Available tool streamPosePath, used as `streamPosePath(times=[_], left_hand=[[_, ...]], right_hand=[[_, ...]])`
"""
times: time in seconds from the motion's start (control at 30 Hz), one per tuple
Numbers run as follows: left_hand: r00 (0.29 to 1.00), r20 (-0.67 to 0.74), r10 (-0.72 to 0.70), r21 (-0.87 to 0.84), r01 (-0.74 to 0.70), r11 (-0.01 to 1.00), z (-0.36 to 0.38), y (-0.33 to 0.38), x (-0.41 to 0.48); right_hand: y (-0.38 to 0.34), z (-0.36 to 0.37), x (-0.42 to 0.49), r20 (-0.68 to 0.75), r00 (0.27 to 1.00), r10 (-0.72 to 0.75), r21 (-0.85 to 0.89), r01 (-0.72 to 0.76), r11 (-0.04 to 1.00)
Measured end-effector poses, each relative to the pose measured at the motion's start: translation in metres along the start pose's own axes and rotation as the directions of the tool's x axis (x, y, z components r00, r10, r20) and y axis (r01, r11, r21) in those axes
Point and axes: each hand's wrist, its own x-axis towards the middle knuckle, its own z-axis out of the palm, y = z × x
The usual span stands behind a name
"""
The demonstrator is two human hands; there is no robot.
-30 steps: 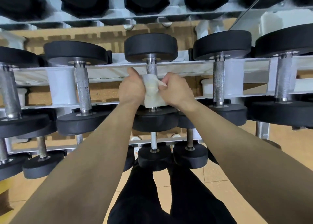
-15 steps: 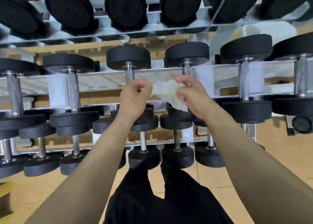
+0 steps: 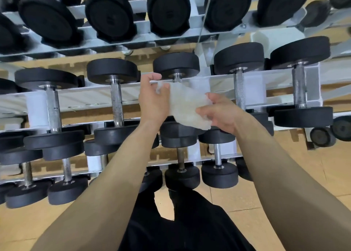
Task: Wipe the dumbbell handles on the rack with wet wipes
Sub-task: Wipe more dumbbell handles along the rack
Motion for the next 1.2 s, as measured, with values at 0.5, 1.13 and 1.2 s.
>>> streamPosePath(times=[0.5,1.13,1.2], left_hand=[[0.812,-0.103,-0.575,-0.413,0.491,0.767,0.032,-0.031,0.049],[0.986,-0.168,0.017,0.643,0.097,0.76,0.028,-0.06,0.052],[0.984,-0.179,-0.013,0.654,0.129,0.745,0.028,-0.057,0.056]], right_hand=[[-0.002,0.001,0.079,-0.358,0.895,-0.265,-0.031,0.272,0.962],[0.024,0.019,0.102,-0.426,0.749,-0.507,-0.436,0.321,0.841],[0.027,0.02,0.107,-0.437,0.744,-0.506,-0.547,0.226,0.806]])
